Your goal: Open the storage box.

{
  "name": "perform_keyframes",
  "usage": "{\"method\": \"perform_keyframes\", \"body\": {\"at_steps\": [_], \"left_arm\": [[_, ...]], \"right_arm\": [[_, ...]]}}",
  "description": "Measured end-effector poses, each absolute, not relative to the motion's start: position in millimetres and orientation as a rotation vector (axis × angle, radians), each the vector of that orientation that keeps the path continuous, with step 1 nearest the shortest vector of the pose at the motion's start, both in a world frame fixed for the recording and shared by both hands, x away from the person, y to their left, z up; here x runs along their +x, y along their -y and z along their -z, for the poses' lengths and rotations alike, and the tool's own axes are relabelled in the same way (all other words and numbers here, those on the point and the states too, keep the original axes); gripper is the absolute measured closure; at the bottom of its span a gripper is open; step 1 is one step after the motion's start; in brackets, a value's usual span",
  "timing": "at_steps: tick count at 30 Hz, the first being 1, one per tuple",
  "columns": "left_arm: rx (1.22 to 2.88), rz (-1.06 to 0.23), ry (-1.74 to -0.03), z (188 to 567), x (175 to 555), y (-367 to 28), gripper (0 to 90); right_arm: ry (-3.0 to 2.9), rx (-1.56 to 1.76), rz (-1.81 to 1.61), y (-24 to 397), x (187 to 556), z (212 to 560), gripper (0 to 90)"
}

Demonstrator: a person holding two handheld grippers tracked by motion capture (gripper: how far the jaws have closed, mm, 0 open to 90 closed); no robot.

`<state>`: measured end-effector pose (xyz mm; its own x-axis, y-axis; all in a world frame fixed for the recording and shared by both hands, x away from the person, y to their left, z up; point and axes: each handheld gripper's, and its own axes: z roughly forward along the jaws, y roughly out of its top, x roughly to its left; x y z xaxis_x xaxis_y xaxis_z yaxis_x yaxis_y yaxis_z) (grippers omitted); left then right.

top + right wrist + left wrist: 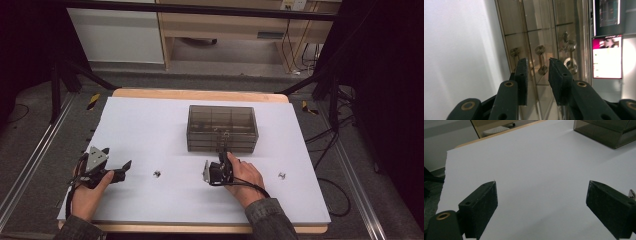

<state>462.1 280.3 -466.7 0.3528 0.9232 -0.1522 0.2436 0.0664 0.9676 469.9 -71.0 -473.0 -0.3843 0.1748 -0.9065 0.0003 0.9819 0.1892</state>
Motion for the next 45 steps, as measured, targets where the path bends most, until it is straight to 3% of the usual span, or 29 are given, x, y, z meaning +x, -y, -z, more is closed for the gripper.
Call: {"method": "perform_keyframes", "body": {"at_steps": [45], "left_arm": [[1.468, -0.697, -1.125, 469, 461, -275, 11.5]], "right_arm": [[-1.842, 0.019, -0.094, 63, 491, 493, 80.0]]}}
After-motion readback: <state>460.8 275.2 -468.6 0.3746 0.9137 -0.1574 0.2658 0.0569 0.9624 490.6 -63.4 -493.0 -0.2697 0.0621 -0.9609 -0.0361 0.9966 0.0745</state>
